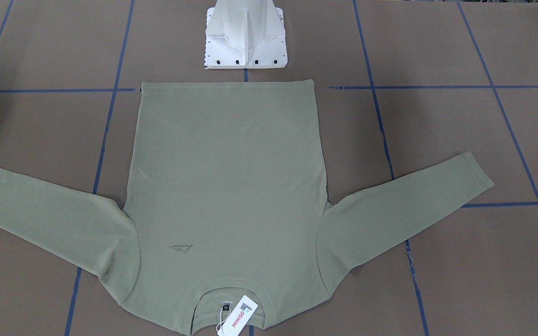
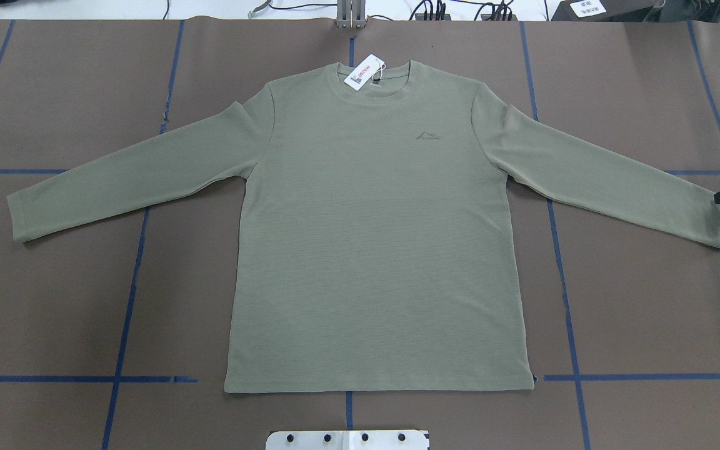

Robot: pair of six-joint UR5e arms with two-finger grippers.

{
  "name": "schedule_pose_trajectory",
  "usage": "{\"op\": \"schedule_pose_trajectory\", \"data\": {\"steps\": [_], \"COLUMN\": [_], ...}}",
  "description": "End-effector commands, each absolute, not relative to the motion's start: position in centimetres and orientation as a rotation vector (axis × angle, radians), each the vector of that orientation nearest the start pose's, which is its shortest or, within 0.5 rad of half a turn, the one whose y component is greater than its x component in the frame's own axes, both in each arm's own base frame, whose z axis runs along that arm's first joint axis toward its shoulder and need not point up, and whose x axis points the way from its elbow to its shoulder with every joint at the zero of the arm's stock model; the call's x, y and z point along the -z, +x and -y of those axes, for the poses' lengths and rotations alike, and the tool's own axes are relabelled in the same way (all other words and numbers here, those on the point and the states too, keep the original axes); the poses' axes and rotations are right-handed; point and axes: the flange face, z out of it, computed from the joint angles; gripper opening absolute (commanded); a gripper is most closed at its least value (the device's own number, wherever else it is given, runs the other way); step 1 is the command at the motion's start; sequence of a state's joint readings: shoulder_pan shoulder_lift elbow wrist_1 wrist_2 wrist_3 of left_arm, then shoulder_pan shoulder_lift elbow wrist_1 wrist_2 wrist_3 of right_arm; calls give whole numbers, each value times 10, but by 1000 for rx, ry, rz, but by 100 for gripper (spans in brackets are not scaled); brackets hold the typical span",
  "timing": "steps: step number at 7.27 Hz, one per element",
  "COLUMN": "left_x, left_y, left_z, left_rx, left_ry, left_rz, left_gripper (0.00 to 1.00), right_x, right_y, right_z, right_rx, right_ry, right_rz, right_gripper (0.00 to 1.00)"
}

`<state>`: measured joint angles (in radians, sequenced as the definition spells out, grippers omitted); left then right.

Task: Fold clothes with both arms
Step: 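Move the right gripper toward the sleeve cuff nearest it and grasp it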

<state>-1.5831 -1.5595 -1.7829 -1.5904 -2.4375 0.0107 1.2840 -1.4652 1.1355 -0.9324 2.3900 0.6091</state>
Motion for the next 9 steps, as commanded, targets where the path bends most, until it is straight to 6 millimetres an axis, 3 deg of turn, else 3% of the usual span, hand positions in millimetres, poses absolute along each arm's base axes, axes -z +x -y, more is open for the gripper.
{"op": "schedule_pose_trajectory", "data": {"steps": [1,3,6,7,8,9], "left_x": [-549,-547,-543,-538,-533,-534], "left_y": [-63,-63,-63,-63,-63,-63], "left_z": [491,491,490,490,489,490], "left_rx": [-95,-96,-97,-82,-80,-80], "left_ry": [218,221,228,228,235,235], "left_rz": [-861,-860,-860,-862,-863,-863], "left_gripper": [100,100,100,100,100,100], "right_x": [-748,-745,-702,-673,-628,-578], "right_y": [-92,-92,-92,-94,-98,-126], "right_z": [526,526,531,533,536,530], "right_rx": [-178,-176,-142,-160,-222,-247], "right_ry": [-93,-88,-18,-6,5,-12], "right_rz": [858,862,904,943,987,1034], "right_gripper": [6,0,0,0,0,0]}}
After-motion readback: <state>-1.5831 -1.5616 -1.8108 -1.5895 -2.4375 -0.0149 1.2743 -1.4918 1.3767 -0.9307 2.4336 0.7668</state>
